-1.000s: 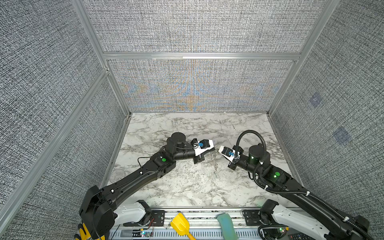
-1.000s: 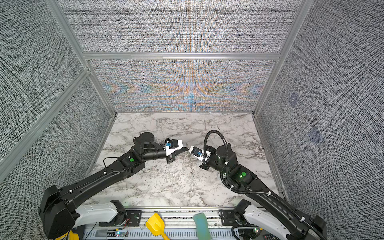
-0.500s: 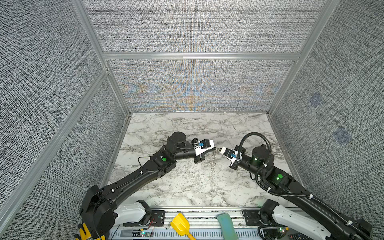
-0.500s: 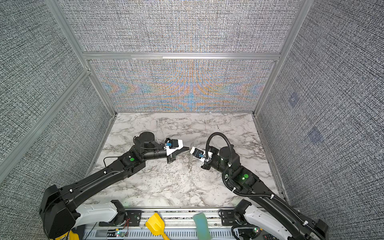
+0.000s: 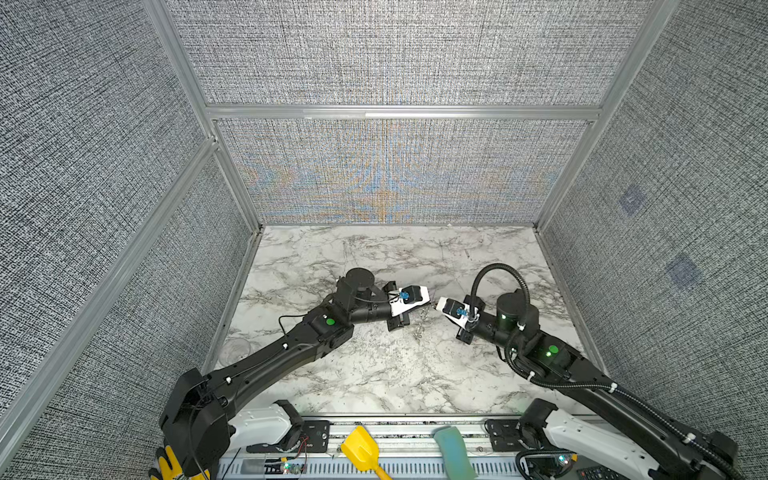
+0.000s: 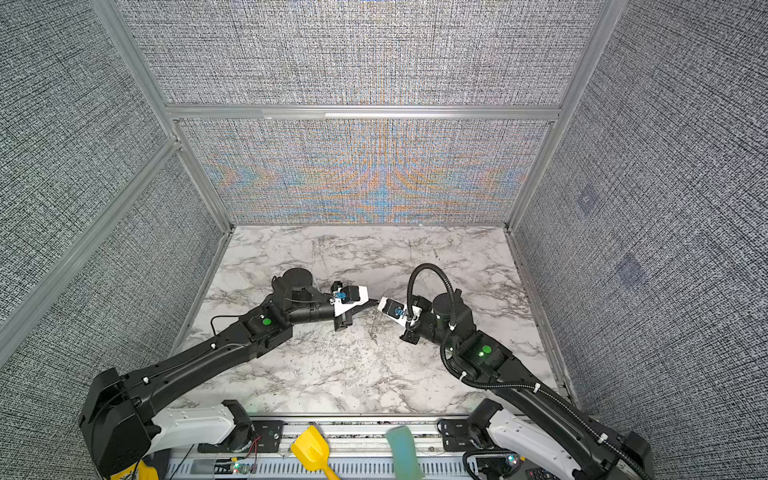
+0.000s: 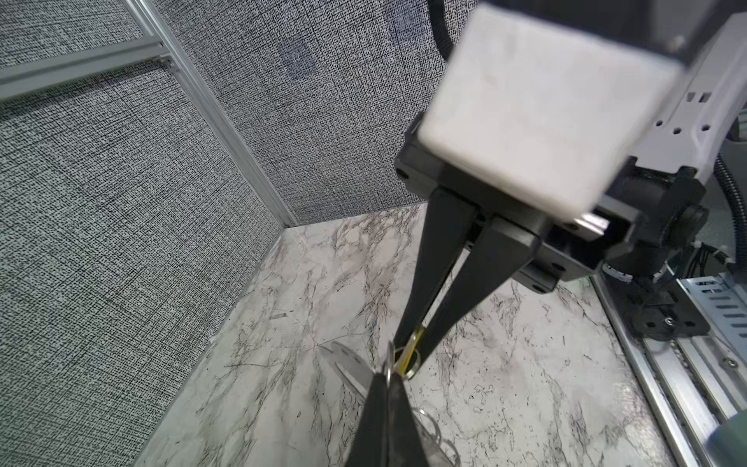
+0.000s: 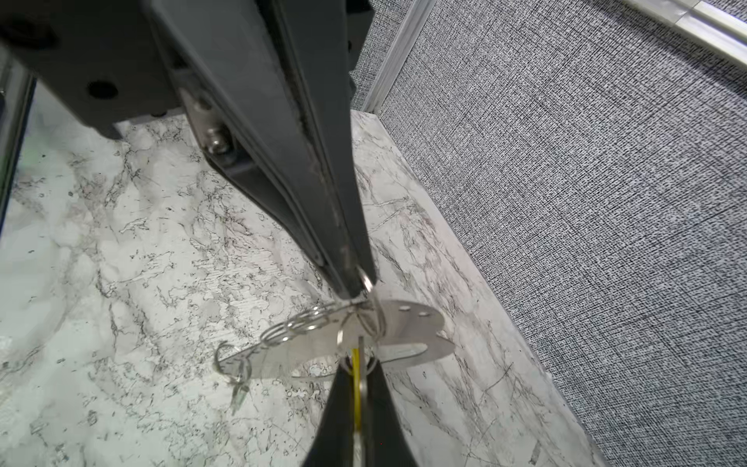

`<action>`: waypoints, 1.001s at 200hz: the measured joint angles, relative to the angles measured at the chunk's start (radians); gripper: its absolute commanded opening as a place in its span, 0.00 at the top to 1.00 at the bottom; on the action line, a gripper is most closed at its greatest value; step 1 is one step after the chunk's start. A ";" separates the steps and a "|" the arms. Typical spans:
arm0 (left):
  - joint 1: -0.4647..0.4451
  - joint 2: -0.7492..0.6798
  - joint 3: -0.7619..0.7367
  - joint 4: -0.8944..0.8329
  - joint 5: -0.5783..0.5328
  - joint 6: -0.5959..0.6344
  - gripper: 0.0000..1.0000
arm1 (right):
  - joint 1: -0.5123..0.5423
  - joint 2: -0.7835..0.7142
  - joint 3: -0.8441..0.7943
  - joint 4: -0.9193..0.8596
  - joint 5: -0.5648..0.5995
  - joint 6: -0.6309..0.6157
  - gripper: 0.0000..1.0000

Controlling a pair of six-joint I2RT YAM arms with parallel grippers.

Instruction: Remove the keys from the keyring

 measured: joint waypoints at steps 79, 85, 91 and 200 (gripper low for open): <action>0.000 0.010 -0.004 0.022 0.027 0.022 1.00 | -0.006 0.050 0.022 -0.013 -0.086 0.002 1.00; 0.000 0.010 -0.005 0.024 0.027 0.022 1.00 | -0.008 0.053 0.024 -0.013 -0.091 0.002 1.00; 0.000 0.010 -0.006 0.025 0.026 0.023 1.00 | -0.011 0.058 0.027 -0.014 -0.094 0.002 1.00; 0.006 -0.002 -0.031 0.037 0.003 0.028 1.00 | -0.047 0.048 0.029 -0.062 -0.134 0.051 1.00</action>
